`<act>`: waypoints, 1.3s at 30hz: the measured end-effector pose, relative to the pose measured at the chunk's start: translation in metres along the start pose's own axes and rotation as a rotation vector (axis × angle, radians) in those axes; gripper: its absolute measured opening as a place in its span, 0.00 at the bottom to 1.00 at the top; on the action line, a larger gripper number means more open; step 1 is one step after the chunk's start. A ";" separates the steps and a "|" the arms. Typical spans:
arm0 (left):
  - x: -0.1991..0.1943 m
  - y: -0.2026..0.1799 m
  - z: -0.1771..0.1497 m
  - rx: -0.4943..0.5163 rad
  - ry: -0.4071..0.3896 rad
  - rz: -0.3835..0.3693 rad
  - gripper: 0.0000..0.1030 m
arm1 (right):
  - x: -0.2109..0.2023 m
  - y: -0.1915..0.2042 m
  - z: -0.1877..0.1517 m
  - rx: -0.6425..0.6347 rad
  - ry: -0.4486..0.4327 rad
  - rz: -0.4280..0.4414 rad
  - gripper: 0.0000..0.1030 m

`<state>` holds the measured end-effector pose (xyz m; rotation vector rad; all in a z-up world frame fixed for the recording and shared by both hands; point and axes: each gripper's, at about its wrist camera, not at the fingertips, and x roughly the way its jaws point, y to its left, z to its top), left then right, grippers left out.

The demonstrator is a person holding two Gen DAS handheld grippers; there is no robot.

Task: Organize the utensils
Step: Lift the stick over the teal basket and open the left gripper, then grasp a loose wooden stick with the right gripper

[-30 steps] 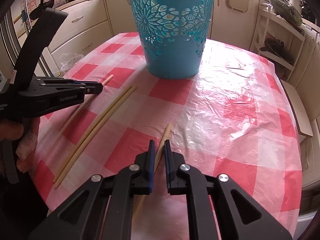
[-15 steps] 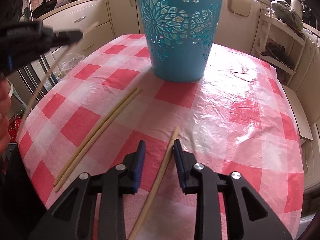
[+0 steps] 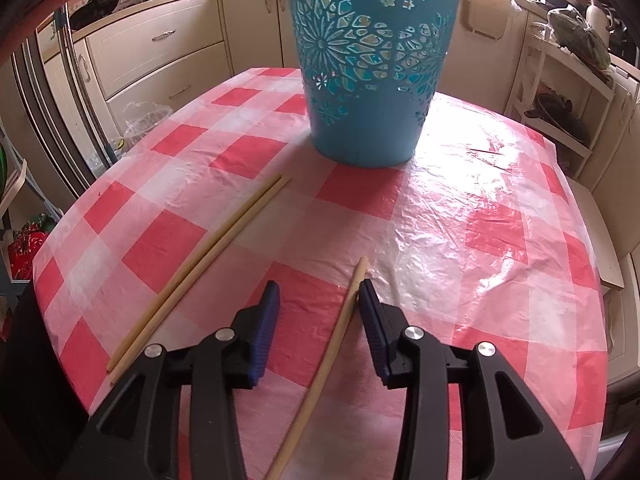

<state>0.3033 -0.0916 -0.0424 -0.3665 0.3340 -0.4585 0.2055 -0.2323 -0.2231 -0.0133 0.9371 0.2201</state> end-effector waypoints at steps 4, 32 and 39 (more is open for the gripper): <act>0.027 -0.012 0.002 -0.004 -0.058 0.023 0.05 | 0.000 -0.002 0.000 0.014 -0.004 0.024 0.44; -0.010 0.034 -0.079 0.143 0.064 0.281 0.75 | 0.000 -0.019 0.002 0.103 -0.012 0.139 0.47; -0.046 0.129 -0.138 0.046 0.266 0.478 0.85 | -0.007 -0.023 -0.004 0.129 0.001 0.125 0.47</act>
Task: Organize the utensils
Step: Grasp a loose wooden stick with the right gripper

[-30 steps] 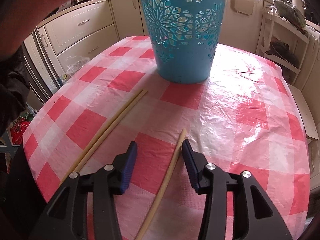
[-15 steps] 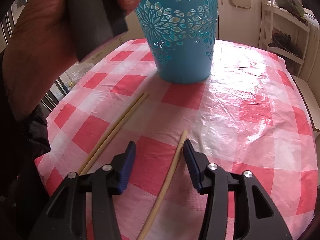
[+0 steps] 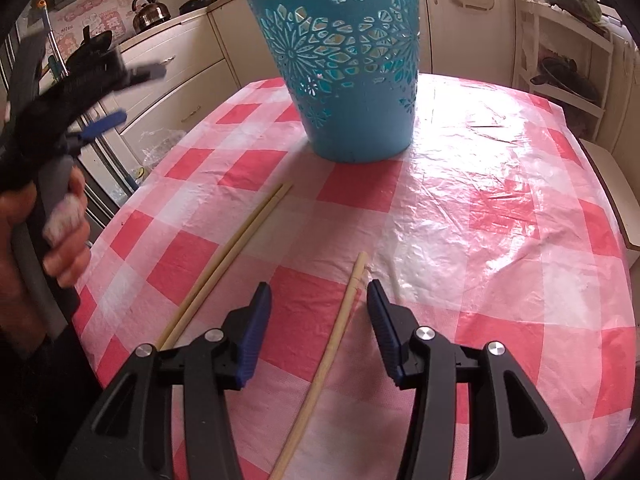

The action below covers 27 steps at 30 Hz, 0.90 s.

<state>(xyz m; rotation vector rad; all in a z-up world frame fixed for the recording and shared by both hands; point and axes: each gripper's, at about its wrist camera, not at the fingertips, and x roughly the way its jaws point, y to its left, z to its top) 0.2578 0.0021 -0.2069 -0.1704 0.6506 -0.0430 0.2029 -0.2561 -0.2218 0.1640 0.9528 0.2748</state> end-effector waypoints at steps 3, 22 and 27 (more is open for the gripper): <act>0.018 0.026 -0.021 -0.061 0.102 0.019 0.85 | -0.002 0.002 -0.003 -0.006 0.011 -0.022 0.47; 0.022 0.037 -0.034 -0.116 0.136 -0.056 0.89 | -0.003 0.025 -0.012 -0.130 0.029 -0.230 0.08; 0.025 0.036 -0.034 -0.111 0.145 -0.060 0.89 | -0.018 0.009 -0.012 -0.005 -0.012 -0.120 0.06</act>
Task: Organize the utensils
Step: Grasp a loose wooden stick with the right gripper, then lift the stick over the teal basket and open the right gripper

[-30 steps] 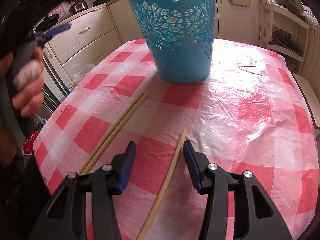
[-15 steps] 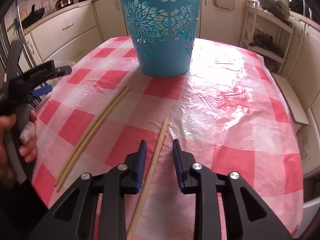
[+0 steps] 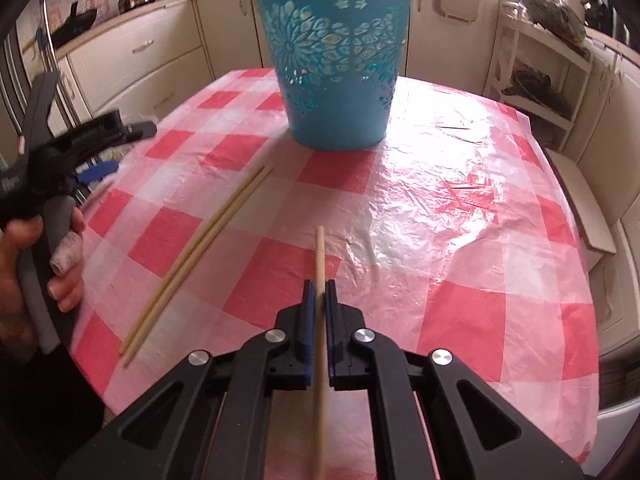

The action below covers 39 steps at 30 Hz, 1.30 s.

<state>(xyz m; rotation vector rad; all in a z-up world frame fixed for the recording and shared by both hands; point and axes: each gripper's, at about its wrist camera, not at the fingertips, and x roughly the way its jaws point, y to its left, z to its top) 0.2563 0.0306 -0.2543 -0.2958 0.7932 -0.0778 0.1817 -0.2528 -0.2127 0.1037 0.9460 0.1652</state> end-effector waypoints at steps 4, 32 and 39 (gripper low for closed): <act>0.003 -0.002 0.000 0.011 0.013 -0.003 0.89 | -0.037 -0.014 0.013 0.100 -0.120 0.140 0.06; 0.008 0.002 0.002 -0.016 0.014 -0.042 0.89 | -0.045 -0.027 0.227 0.221 -0.740 0.005 0.06; 0.009 0.000 0.001 -0.007 0.018 -0.031 0.89 | -0.040 -0.019 0.205 0.156 -0.686 0.008 0.08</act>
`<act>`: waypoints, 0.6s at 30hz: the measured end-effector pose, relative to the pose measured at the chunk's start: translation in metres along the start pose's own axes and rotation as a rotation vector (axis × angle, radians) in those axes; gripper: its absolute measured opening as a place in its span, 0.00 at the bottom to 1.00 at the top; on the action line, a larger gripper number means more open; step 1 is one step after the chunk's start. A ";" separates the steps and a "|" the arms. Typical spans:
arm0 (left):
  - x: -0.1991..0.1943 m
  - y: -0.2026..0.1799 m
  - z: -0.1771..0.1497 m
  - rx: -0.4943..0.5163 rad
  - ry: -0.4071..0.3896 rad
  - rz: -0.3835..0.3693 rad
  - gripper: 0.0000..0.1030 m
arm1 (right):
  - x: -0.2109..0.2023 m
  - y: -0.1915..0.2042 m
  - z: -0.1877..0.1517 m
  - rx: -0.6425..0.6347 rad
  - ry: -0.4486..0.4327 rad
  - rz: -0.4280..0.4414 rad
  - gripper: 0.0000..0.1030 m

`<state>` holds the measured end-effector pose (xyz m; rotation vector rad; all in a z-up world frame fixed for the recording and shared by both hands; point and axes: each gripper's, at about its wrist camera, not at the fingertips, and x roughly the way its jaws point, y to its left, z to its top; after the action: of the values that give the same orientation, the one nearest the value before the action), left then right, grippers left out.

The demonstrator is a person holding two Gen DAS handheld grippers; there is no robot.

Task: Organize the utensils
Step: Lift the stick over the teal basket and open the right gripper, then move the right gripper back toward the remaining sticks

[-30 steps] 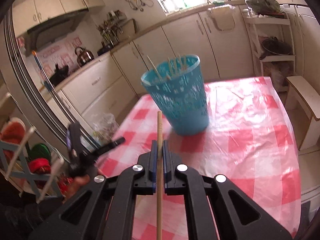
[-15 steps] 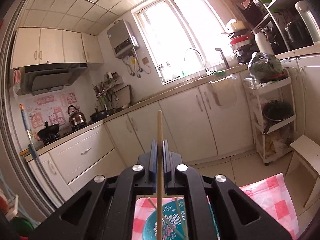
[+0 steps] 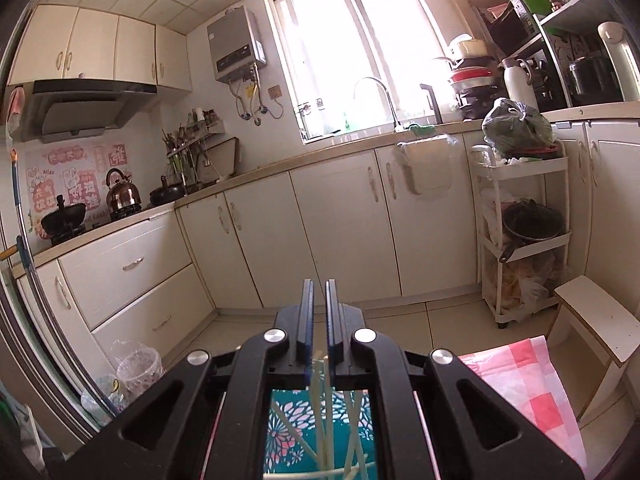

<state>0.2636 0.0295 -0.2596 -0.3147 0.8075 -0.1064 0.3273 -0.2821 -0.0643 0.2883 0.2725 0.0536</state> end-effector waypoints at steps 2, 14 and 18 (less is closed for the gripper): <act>0.000 0.000 0.000 0.001 0.000 0.005 0.89 | -0.013 0.002 -0.004 -0.017 0.002 0.008 0.18; 0.002 -0.002 -0.001 0.002 0.010 0.031 0.89 | -0.107 -0.008 -0.109 0.027 0.284 -0.015 0.36; 0.002 -0.003 -0.001 0.003 0.012 0.035 0.89 | -0.090 0.006 -0.160 0.041 0.510 0.019 0.32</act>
<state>0.2639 0.0264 -0.2608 -0.2970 0.8242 -0.0771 0.1968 -0.2409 -0.1868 0.3153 0.7775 0.1405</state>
